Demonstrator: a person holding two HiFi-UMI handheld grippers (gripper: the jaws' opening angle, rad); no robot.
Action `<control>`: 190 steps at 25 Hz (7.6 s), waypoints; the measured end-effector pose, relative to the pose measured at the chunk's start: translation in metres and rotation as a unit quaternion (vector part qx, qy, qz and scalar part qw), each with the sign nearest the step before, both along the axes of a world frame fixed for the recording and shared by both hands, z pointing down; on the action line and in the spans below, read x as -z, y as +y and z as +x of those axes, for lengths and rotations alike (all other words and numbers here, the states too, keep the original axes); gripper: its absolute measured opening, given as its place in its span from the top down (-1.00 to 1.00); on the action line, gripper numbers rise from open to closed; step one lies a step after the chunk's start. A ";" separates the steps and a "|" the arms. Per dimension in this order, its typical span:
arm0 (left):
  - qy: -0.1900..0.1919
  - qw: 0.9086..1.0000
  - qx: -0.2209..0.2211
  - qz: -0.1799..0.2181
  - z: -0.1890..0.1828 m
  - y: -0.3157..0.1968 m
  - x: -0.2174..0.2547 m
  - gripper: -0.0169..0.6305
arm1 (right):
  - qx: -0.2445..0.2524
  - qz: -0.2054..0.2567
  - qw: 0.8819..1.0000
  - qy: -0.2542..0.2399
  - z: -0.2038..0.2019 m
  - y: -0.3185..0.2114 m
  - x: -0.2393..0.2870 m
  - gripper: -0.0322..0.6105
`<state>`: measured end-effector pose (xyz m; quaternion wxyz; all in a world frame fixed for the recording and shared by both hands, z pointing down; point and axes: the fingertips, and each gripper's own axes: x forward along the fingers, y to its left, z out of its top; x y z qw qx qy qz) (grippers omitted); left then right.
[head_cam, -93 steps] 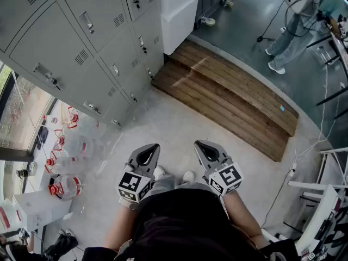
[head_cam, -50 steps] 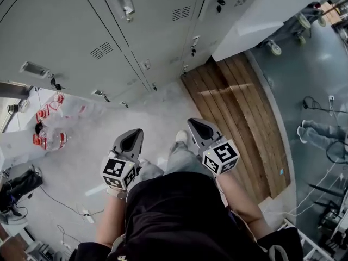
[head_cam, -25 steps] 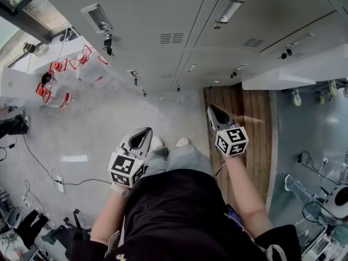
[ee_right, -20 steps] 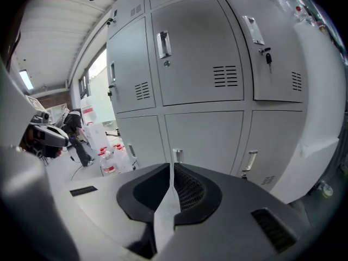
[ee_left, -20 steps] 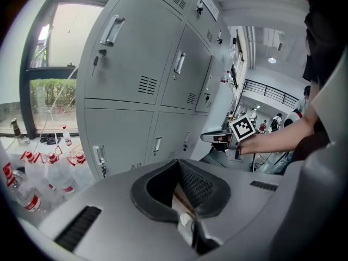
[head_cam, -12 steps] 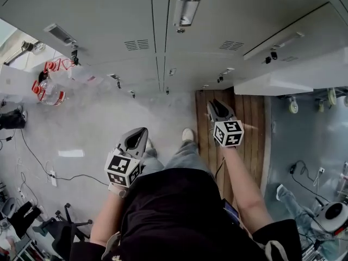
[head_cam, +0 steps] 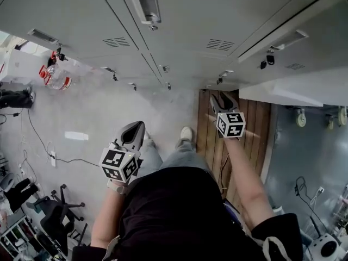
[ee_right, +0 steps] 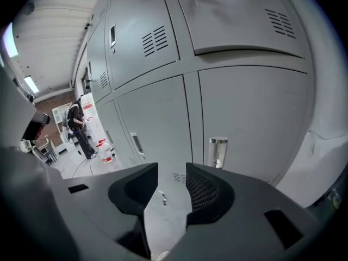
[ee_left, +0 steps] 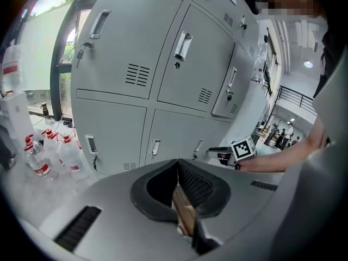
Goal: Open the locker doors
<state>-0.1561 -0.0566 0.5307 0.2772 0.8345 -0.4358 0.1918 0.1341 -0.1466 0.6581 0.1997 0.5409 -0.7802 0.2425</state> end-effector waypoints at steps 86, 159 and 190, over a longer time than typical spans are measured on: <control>-0.025 0.976 -0.215 -0.012 0.187 0.034 -0.016 0.89 | -0.236 -0.050 0.970 0.005 0.194 0.153 -0.082 0.51; 0.034 0.990 -0.104 0.094 0.131 -0.026 0.059 0.89 | -0.018 0.240 0.971 -0.011 0.058 -0.044 0.355 0.27; 0.038 0.991 -0.093 0.091 0.117 -0.044 0.055 0.89 | -0.058 0.250 0.966 0.023 0.049 -0.082 0.370 0.38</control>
